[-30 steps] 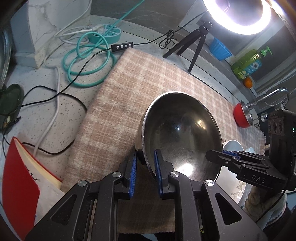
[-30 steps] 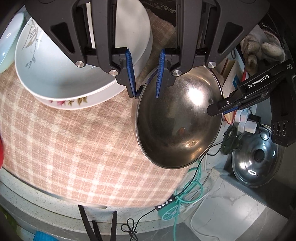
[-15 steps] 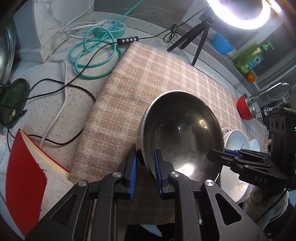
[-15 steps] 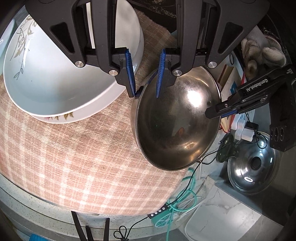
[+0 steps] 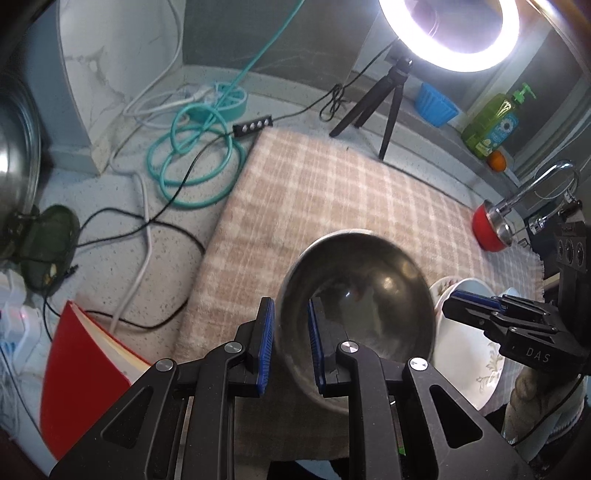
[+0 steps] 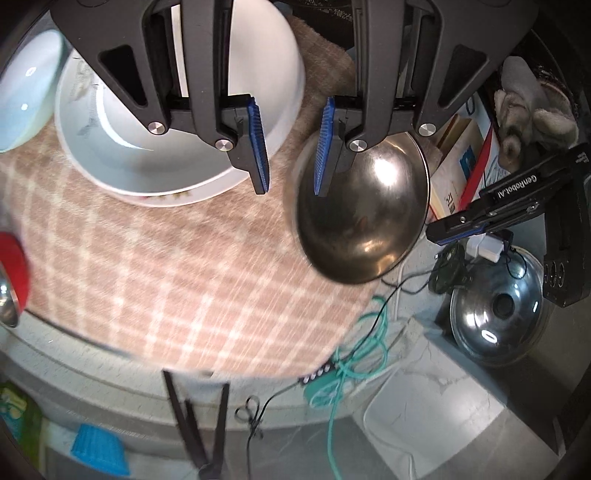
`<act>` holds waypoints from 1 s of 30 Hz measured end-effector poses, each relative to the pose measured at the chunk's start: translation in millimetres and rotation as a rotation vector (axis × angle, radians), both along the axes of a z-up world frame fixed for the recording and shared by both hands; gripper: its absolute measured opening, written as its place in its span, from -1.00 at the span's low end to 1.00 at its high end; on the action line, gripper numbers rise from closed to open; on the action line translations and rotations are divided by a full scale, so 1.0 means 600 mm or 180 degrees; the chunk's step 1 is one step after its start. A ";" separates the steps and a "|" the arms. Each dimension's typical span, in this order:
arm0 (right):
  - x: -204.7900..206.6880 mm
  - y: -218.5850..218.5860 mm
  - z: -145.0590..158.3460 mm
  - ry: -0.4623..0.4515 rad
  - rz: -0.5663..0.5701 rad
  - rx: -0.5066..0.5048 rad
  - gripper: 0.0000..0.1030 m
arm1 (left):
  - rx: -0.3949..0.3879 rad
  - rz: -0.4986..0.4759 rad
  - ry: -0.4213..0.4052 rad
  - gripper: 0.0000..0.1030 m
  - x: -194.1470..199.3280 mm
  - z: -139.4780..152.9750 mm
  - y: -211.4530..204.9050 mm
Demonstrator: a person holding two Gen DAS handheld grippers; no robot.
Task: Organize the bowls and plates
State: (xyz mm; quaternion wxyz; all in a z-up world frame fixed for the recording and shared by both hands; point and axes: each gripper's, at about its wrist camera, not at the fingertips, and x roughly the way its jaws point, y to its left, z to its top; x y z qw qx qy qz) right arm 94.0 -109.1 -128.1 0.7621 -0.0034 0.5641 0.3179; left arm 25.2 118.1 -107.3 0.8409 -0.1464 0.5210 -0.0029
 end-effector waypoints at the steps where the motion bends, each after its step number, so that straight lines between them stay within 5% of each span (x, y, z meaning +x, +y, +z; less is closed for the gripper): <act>1: 0.001 -0.009 0.006 -0.0021 -0.0025 0.0013 -0.50 | -0.0007 -0.0014 -0.0035 -0.66 0.003 0.005 -0.005; 6: 0.007 -0.066 0.033 -0.0118 -0.0179 0.0040 -0.47 | -0.0005 -0.0177 -0.0128 -0.66 0.024 0.017 -0.048; 10: 0.013 -0.121 0.050 -0.0178 -0.0313 0.0086 -0.13 | -0.0094 -0.0352 -0.0168 -0.66 0.037 0.026 -0.093; 24: 0.051 -0.335 0.035 -0.0197 -0.1000 0.0054 -0.12 | -0.0430 -0.0870 -0.0102 -0.60 0.102 0.019 -0.270; 27: 0.066 -0.371 0.030 -0.0200 -0.1139 0.0060 -0.08 | -0.0459 -0.0974 -0.0117 -0.30 0.121 0.018 -0.308; 30: 0.088 -0.407 0.027 -0.0207 -0.1264 0.0049 -0.04 | -0.0493 -0.1050 -0.0083 -0.26 0.146 0.010 -0.344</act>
